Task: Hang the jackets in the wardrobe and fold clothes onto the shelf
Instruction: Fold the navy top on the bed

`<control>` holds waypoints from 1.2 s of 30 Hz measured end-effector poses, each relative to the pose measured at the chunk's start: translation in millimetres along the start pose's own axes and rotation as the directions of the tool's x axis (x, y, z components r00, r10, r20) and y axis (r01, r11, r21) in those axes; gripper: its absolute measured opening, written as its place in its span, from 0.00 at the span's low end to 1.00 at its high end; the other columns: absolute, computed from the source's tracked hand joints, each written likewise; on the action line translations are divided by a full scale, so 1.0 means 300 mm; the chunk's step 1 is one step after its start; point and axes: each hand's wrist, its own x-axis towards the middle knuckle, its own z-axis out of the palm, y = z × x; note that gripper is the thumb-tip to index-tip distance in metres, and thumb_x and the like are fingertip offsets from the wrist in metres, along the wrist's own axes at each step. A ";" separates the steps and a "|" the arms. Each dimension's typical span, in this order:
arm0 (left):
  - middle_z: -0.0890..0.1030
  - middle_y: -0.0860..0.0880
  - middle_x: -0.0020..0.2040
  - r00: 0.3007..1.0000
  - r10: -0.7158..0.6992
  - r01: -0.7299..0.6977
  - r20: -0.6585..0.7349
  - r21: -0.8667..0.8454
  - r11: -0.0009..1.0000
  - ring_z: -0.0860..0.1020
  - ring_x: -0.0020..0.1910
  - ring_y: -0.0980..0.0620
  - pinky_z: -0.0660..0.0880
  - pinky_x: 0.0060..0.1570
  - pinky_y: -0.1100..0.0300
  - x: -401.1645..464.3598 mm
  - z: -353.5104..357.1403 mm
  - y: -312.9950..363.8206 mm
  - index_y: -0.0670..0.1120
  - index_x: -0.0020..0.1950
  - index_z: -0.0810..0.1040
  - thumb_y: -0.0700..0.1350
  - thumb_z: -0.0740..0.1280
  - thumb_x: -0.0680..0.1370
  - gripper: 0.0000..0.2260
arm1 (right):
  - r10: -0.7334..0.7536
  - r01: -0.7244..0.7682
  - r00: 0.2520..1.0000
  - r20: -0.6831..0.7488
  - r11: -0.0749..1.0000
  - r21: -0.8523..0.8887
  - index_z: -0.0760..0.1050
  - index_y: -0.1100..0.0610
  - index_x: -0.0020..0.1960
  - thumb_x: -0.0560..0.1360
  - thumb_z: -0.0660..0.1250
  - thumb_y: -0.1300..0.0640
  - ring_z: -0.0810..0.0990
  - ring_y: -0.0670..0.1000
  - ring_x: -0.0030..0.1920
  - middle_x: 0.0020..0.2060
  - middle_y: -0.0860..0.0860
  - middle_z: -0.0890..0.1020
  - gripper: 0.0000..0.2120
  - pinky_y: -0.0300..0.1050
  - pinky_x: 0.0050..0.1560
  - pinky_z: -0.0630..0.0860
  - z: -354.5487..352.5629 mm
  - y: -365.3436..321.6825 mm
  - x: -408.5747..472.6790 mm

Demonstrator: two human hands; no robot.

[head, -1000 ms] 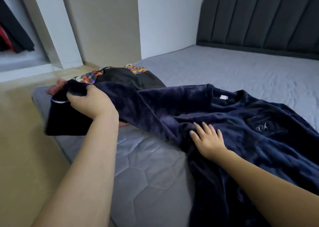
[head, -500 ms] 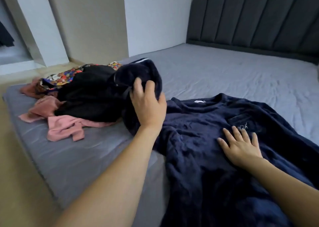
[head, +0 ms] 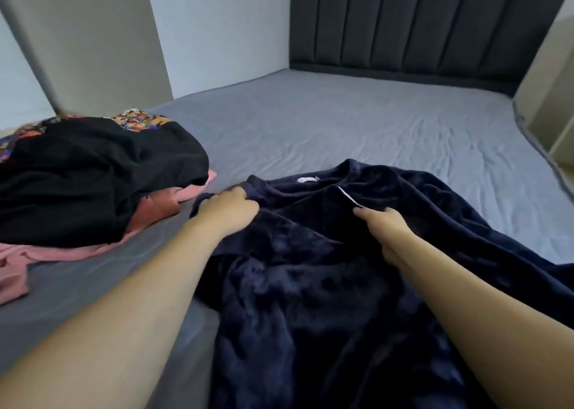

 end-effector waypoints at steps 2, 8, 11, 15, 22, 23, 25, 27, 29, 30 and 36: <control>0.72 0.47 0.65 0.991 -0.036 0.014 0.132 0.163 0.986 0.63 0.70 0.42 0.48 0.71 0.38 0.039 0.024 -0.052 0.54 0.54 0.73 0.56 0.56 0.75 0.14 | -0.009 0.024 0.979 -0.204 0.997 0.074 0.78 0.58 0.58 0.73 0.68 0.58 0.82 0.55 0.44 0.48 0.55 0.83 0.13 0.51 0.50 0.80 0.005 0.004 0.039; 0.73 0.51 0.46 0.863 0.483 -0.383 -0.149 0.431 0.817 0.71 0.57 0.44 0.47 0.72 0.32 -0.058 0.036 -0.073 0.48 0.47 0.74 0.47 0.61 0.69 0.10 | -0.005 0.068 0.861 -0.509 0.992 0.105 0.68 0.57 0.71 0.75 0.61 0.61 0.79 0.53 0.48 0.60 0.57 0.78 0.23 0.46 0.55 0.73 -0.078 0.056 0.076; 0.67 0.53 0.32 0.617 0.657 -0.513 -0.432 0.412 0.753 0.72 0.39 0.46 0.61 0.71 0.43 -0.120 0.046 -0.123 0.48 0.37 0.67 0.42 0.60 0.62 0.06 | -0.164 0.153 0.874 -0.457 0.986 -0.061 0.57 0.49 0.76 0.71 0.61 0.59 0.75 0.54 0.53 0.57 0.50 0.75 0.34 0.45 0.56 0.68 -0.028 0.057 0.037; 0.70 0.57 0.33 0.883 0.336 -0.316 -0.326 0.116 0.942 0.67 0.46 0.51 0.58 0.69 0.46 -0.125 0.028 -0.172 0.56 0.48 0.66 0.50 0.57 0.74 0.03 | -0.269 0.287 0.948 -0.171 0.953 0.093 0.57 0.38 0.74 0.70 0.62 0.63 0.78 0.48 0.53 0.60 0.49 0.76 0.38 0.45 0.52 0.75 -0.068 0.000 -0.020; 0.68 0.50 0.24 0.808 0.188 -0.276 -0.558 -0.077 0.958 0.67 0.29 0.51 0.60 0.40 0.54 -0.077 -0.119 -0.079 0.44 0.25 0.67 0.53 0.51 0.68 0.17 | -0.173 0.085 0.975 -0.137 0.866 -0.493 0.68 0.61 0.35 0.70 0.60 0.56 0.65 0.50 0.16 0.20 0.55 0.68 0.09 0.36 0.20 0.64 -0.207 -0.336 -0.090; 0.70 0.49 0.26 0.805 0.170 -0.194 -0.568 0.018 0.981 0.67 0.30 0.49 0.60 0.43 0.52 -0.061 -0.160 -0.059 0.44 0.26 0.70 0.54 0.50 0.69 0.19 | -0.139 0.053 0.983 -0.119 0.840 -0.540 0.66 0.59 0.34 0.72 0.59 0.54 0.63 0.49 0.15 0.18 0.54 0.67 0.11 0.35 0.21 0.64 -0.207 -0.408 -0.089; 0.78 0.46 0.38 0.865 0.128 -0.027 -0.485 0.210 0.977 0.72 0.42 0.45 0.60 0.51 0.47 -0.011 -0.214 -0.013 0.45 0.35 0.77 0.57 0.50 0.71 0.21 | -0.129 0.043 0.986 -0.109 0.815 -0.578 0.65 0.59 0.37 0.75 0.55 0.49 0.64 0.50 0.18 0.22 0.55 0.69 0.14 0.37 0.23 0.66 -0.186 -0.518 -0.061; 0.74 0.44 0.59 0.937 0.059 0.040 -0.344 0.275 0.961 0.66 0.61 0.42 0.57 0.60 0.41 0.045 -0.193 0.003 0.48 0.54 0.75 0.63 0.56 0.71 0.23 | -0.137 0.042 0.985 -0.102 0.774 -0.632 0.69 0.63 0.48 0.75 0.53 0.44 0.74 0.56 0.28 0.35 0.62 0.76 0.21 0.46 0.29 0.75 -0.125 -0.553 -0.020; 0.63 0.44 0.68 0.948 -0.142 0.161 -0.283 0.042 0.986 0.60 0.68 0.41 0.59 0.64 0.41 0.072 -0.122 -0.034 0.52 0.67 0.63 0.69 0.64 0.66 0.35 | -0.224 0.043 0.968 -0.116 0.601 -0.798 0.63 0.63 0.69 0.76 0.54 0.43 0.77 0.64 0.55 0.60 0.66 0.75 0.30 0.58 0.54 0.76 -0.055 -0.483 0.027; 0.62 0.44 0.68 0.921 -0.302 0.260 -0.245 -0.191 0.947 0.61 0.68 0.41 0.62 0.64 0.43 0.078 -0.083 -0.066 0.50 0.70 0.60 0.70 0.66 0.64 0.41 | -0.271 0.054 0.959 -0.080 0.454 -0.889 0.56 0.58 0.75 0.77 0.53 0.41 0.70 0.65 0.66 0.69 0.64 0.67 0.33 0.61 0.66 0.67 -0.021 -0.400 0.041; 0.77 0.38 0.63 0.925 -0.357 0.288 -0.127 -0.379 0.879 0.76 0.60 0.35 0.73 0.55 0.49 0.089 0.102 -0.165 0.40 0.64 0.73 0.55 0.64 0.79 0.22 | -0.227 0.199 0.958 0.177 0.077 -0.977 0.43 0.44 0.79 0.77 0.40 0.33 0.37 0.56 0.78 0.79 0.53 0.45 0.33 0.65 0.72 0.32 0.059 0.104 0.057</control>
